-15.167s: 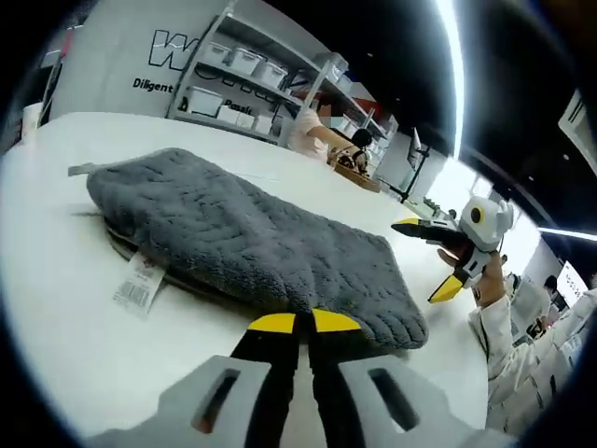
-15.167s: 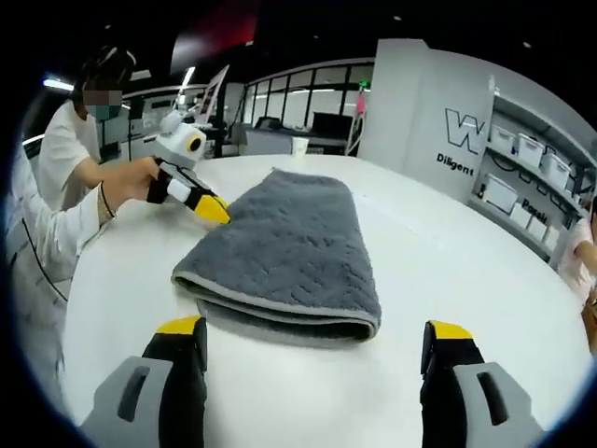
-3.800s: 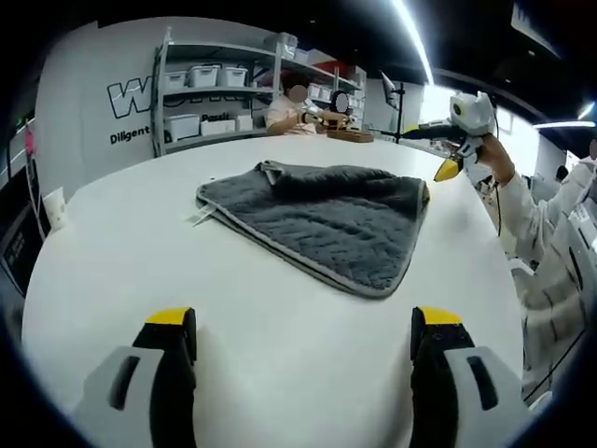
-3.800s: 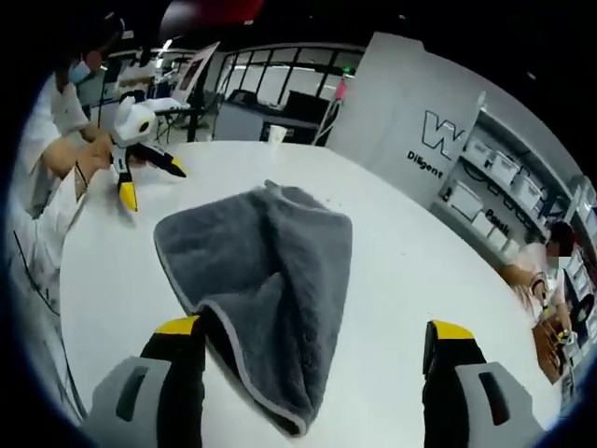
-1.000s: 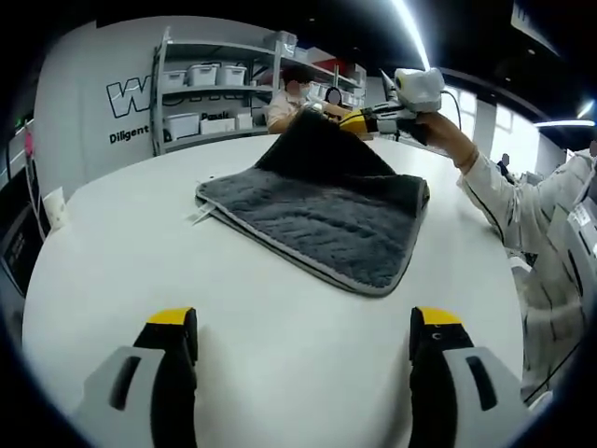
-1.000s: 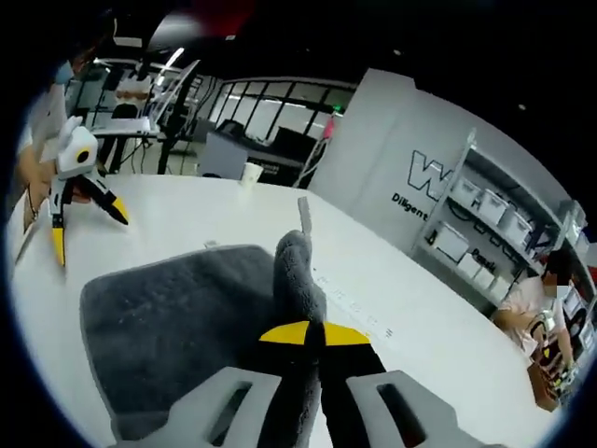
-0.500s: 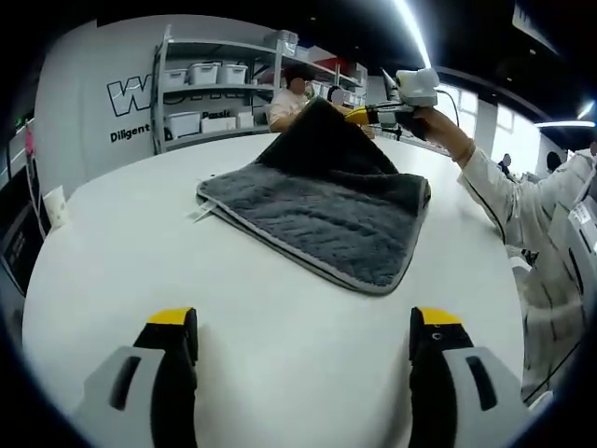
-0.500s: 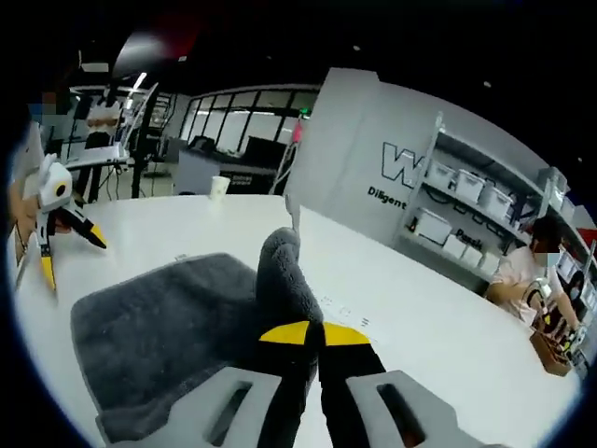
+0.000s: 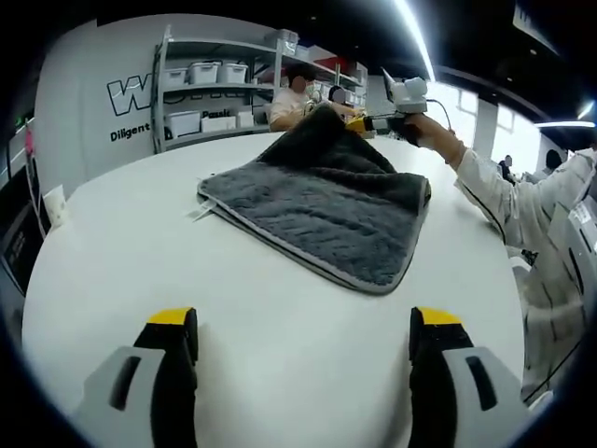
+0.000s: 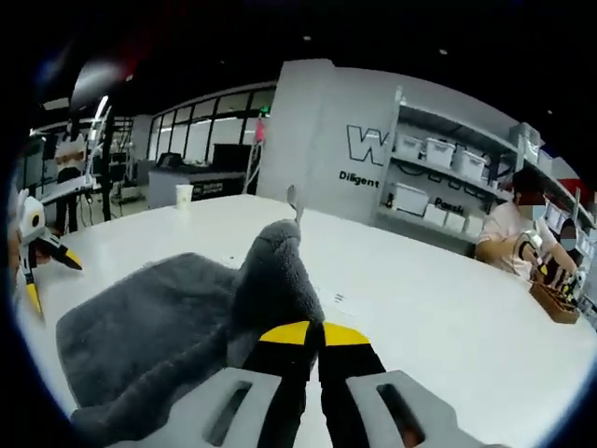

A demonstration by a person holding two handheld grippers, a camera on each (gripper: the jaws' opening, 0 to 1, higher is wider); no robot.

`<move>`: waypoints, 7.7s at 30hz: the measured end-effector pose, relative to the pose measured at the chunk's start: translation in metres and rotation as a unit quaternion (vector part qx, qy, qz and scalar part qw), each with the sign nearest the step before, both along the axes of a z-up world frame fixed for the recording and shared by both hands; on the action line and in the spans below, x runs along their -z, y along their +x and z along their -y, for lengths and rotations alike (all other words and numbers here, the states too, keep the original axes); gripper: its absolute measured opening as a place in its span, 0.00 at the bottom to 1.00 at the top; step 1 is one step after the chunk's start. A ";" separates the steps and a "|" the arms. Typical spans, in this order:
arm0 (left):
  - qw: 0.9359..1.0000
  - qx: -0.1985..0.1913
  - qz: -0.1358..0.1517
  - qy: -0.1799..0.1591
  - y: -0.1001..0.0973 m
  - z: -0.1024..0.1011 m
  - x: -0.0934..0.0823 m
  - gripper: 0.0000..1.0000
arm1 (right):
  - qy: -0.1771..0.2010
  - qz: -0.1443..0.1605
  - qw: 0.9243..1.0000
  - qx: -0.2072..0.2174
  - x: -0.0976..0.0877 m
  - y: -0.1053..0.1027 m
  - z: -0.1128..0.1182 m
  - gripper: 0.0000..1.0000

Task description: Open the folded towel by lifting each exposed corner and separating the folded layers until the towel lies flat within the target outline without major curled edges

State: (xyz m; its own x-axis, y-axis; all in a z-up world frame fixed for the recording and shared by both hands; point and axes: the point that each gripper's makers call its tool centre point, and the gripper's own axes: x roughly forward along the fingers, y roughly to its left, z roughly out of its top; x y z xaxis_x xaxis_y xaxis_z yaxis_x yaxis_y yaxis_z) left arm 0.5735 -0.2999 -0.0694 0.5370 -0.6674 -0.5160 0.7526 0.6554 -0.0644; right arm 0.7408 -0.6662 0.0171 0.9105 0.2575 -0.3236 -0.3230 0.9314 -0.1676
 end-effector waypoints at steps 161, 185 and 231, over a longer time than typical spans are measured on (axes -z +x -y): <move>0.999 -0.044 -0.008 0.016 -0.004 0.077 0.007 0.13 | 0.061 -0.106 0.983 -0.137 0.048 -0.129 0.014 0.97; 0.998 -0.043 0.035 0.031 0.000 0.082 -0.012 0.01 | 0.066 -0.106 0.982 -0.142 0.047 -0.131 0.014 0.97; 0.993 0.079 0.088 -0.024 0.104 0.292 -0.066 0.00 | 0.069 -0.112 0.980 -0.152 0.049 -0.132 0.010 0.98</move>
